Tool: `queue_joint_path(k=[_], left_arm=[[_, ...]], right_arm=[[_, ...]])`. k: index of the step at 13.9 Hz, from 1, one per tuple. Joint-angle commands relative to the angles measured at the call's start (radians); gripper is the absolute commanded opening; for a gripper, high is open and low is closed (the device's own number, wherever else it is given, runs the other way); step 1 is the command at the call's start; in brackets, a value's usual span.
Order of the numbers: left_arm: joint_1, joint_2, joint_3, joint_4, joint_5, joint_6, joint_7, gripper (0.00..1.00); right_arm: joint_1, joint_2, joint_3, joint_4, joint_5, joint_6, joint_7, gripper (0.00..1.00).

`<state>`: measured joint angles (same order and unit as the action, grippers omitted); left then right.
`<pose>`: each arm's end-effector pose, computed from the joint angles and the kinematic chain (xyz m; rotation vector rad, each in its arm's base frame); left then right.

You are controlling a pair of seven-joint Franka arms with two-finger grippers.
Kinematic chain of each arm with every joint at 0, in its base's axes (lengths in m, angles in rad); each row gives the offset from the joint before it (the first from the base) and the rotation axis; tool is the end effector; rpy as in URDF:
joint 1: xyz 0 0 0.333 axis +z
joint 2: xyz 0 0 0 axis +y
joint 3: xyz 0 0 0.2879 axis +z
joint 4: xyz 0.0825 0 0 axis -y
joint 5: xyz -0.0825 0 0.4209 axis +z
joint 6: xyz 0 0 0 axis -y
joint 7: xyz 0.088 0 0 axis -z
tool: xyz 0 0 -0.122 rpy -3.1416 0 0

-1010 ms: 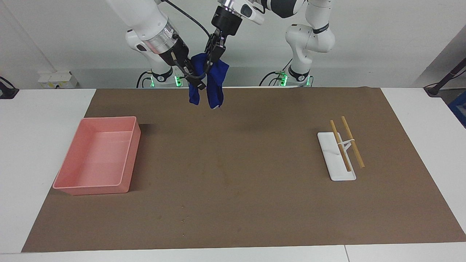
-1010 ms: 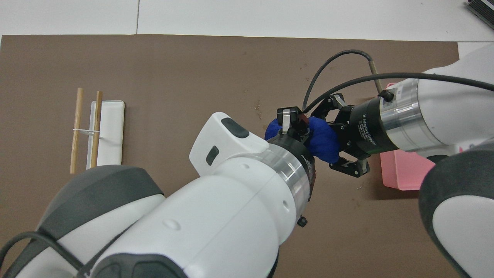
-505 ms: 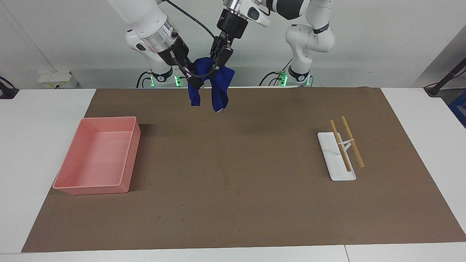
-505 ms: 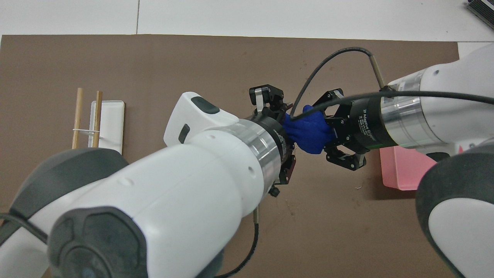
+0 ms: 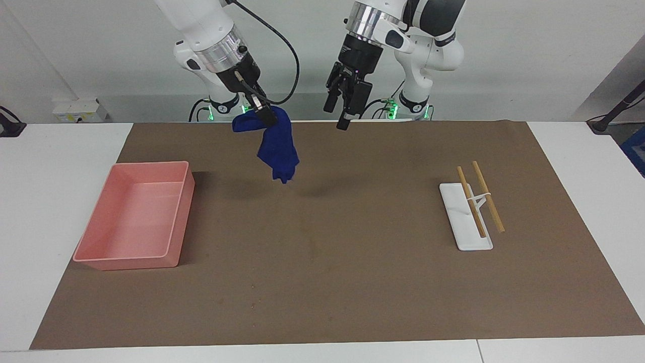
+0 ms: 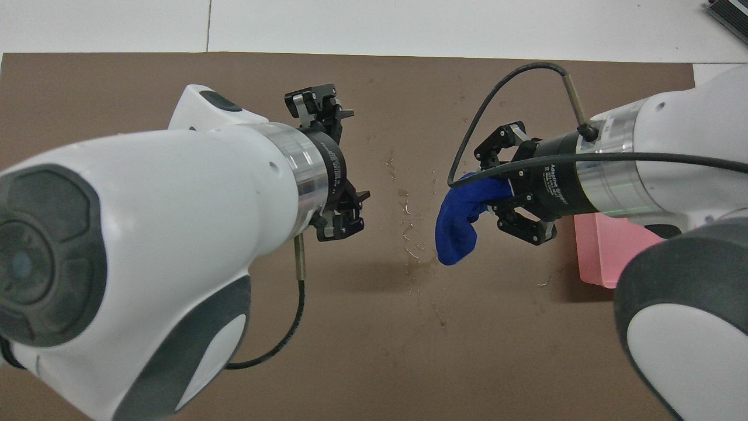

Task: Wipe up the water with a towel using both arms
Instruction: 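Open the left gripper and pull back while the right gripper holds the towel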

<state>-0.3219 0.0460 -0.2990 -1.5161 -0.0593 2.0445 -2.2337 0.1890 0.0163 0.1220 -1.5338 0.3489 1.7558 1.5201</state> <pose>0.5286 -0.3778 0.6372 1.8185 1.9304 -0.0020 0.5769 0.2221 0.6156 -2.2465 1.6011 0.2148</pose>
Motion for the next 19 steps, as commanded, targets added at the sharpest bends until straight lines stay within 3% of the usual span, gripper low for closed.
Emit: queue_joint_path(k=[1,6,10,11,13,15,19], left_arm=[[0.096,-0.032,-0.008,-0.033,0.01,-0.11,0.139,1.0],[0.271,-0.052,-0.005,-0.041,-0.014,-0.259,0.484,1.0],[0.378,-0.061,-0.005,-0.041,-0.014,-0.355,0.811,1.0],[0.398,-0.063,-0.005,-0.041,-0.014,-0.366,0.872,1.0],[0.426,-0.075,-0.003,-0.059,-0.013,-0.377,1.027,1.0],[0.445,-0.087,0.003,-0.073,-0.01,-0.403,1.202,1.0],[0.446,-0.112,0.009,-0.105,0.055,-0.466,1.45,1.0]], right_arm=[[-0.017,0.037,0.007,0.001,-0.024,0.092,-0.061,0.0],[-0.029,0.19,0.002,0.023,-0.071,0.33,-0.228,0.0],[-0.036,0.443,-0.002,0.231,-0.126,0.436,-0.389,0.0],[-0.042,0.468,-0.002,0.236,-0.161,0.476,-0.432,0.0],[-0.071,0.487,-0.002,0.221,-0.173,0.54,-0.532,0.0],[-0.095,0.485,-0.002,0.119,-0.173,0.637,-0.607,0.0],[-0.154,0.472,-0.002,0.048,-0.171,0.646,-0.78,0.0]])
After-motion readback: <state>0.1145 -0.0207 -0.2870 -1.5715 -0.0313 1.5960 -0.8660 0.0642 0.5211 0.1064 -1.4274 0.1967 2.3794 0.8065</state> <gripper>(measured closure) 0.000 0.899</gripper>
